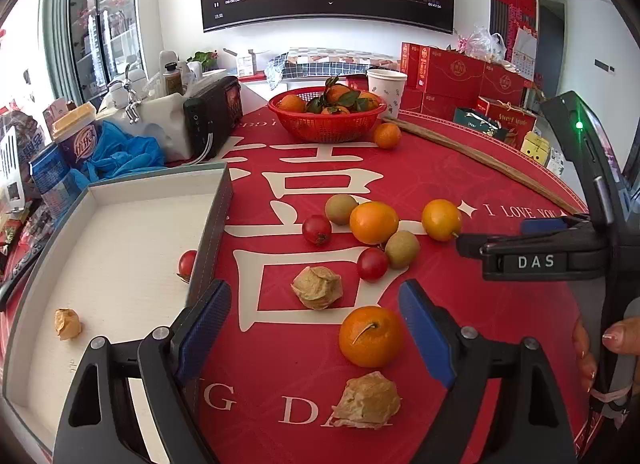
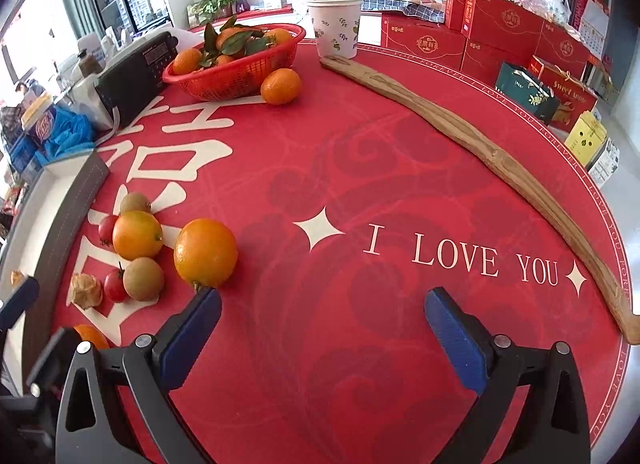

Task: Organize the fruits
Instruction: 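Move both open tools back over the fruits on the tablecloth, then grasp an orange with the right tool while the left tool grasps a papery husk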

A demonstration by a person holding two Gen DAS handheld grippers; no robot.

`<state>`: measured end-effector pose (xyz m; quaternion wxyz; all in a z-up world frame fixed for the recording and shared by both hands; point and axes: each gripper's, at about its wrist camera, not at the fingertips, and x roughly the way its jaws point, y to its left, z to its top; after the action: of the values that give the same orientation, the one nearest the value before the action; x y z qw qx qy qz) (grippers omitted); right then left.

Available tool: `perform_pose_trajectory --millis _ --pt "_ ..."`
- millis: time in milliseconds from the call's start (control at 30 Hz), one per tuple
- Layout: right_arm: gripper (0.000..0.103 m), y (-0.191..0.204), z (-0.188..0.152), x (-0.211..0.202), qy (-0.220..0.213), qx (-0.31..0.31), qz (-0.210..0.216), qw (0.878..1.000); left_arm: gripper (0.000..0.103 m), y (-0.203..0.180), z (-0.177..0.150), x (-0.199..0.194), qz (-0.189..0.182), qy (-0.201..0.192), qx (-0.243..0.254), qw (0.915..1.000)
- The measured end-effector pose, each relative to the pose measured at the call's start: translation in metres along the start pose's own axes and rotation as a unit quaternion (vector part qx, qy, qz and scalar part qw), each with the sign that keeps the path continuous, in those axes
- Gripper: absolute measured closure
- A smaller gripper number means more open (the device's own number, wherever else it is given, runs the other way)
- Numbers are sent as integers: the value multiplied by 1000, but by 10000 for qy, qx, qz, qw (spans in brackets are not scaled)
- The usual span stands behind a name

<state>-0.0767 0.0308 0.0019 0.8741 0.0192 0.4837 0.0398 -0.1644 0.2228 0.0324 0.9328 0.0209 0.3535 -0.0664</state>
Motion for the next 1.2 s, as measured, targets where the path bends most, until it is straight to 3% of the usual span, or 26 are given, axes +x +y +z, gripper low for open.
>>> perform_pose_trajectory --millis 133,267,567,700,800,833,900,967,1033,1067,1100,1133,1200 --pt "1 10 -4 -3 -39 -228 216 9995 15 2 -3 -4 -69 -48 14 10000" --pt "1 27 -4 -2 -153 -593 -59 9981 15 4 -11 -14 -320 -156 33 9994" --pt "1 45 1 8 -175 -910 161 9956 15 -5 -30 -43 -766 -501 307 9953" --pt "1 47 8 13 -239 -909 163 9954 15 -22 -39 -30 -543 -61 661 9963" --pt "2 51 11 15 -258 -964 208 9948 15 -25 -37 -22 -430 189 513 9976" --pt "5 53 11 15 -273 -974 216 9946 15 -23 -35 -17 -445 367 417 9975" --pt "23 55 11 11 -369 -1007 242 9939 17 -21 -31 -6 -502 704 209 9960" --pt "30 55 10 9 -400 -1020 239 9937 26 -20 -29 1 -477 854 63 9952" --pt "42 55 9 7 -427 -1042 256 9933 41 -27 -27 2 -251 888 169 9956" --pt "59 54 8 5 -460 -1049 279 9930 53 -31 -26 2 -252 872 203 9957" --pt "65 54 7 3 -478 -1046 268 9930 60 -35 -26 2 -280 861 216 9957" --pt "65 53 7 3 -477 -1023 287 9932 73 -40 -26 0 -221 838 280 9958" --pt "65 51 6 2 -477 -1002 315 9933 75 -47 -28 -2 -240 782 402 9958"
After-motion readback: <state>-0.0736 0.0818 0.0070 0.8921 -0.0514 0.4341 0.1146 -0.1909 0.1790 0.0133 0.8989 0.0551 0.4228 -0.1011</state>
